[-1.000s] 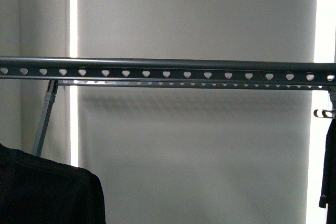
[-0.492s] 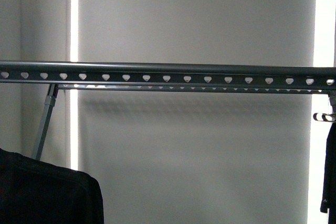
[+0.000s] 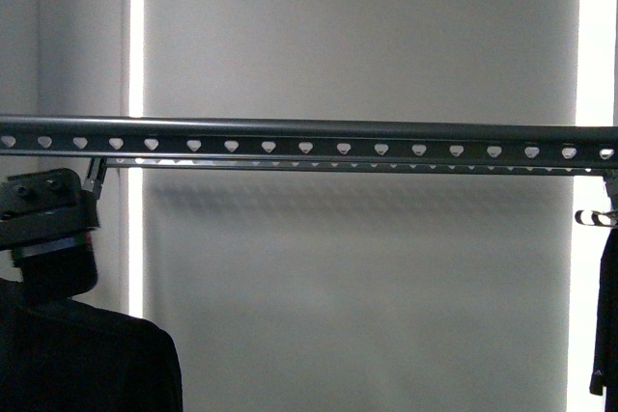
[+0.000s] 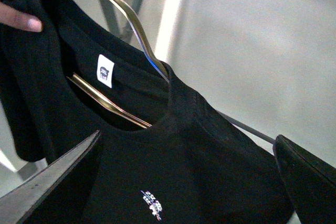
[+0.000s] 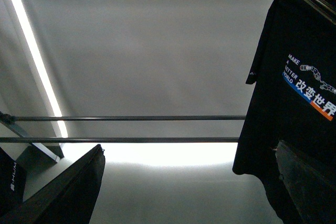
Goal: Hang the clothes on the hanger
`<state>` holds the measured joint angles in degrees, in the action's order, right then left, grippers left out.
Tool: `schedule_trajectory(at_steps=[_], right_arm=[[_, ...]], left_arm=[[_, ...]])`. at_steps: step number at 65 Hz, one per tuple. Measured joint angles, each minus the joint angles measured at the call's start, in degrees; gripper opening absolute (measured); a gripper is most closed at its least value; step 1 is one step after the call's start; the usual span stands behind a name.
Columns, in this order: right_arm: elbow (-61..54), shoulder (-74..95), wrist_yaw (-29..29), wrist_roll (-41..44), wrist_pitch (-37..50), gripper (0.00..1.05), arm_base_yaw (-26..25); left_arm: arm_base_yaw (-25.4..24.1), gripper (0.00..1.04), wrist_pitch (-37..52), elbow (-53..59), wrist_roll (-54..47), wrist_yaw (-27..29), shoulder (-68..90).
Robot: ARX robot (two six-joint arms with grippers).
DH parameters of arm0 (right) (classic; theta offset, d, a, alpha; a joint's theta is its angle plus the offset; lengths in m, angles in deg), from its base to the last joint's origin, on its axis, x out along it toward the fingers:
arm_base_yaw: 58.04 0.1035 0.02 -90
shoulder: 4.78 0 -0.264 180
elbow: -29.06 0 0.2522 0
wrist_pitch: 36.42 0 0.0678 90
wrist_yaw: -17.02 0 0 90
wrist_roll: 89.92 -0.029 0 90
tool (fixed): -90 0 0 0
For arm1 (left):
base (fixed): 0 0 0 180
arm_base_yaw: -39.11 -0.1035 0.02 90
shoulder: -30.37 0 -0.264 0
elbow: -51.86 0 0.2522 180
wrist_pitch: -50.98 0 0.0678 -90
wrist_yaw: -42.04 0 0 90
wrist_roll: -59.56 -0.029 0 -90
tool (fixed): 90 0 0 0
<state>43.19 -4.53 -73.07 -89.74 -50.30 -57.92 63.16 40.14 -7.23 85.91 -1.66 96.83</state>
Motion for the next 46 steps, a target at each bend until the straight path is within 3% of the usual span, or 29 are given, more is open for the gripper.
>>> schedule_trajectory(at_steps=[10, 31, 46], right_arm=[[0.0, 0.0, 0.0, 0.0, 0.0, 0.97, 0.0], [0.0, 0.0, 0.0, 0.0, 0.0, 0.97, 0.0], [0.0, 0.0, 0.0, 0.0, 0.0, 0.97, 0.0]], left_arm=[[-1.68, 0.98, -8.07, -12.52, 8.55, 4.66, 12.26], [-4.48, 0.98, -22.12, -26.67, 22.6, 3.98, 25.07], [-5.99, 0.98, -27.21, -34.53, 28.37, 3.08, 31.78]])
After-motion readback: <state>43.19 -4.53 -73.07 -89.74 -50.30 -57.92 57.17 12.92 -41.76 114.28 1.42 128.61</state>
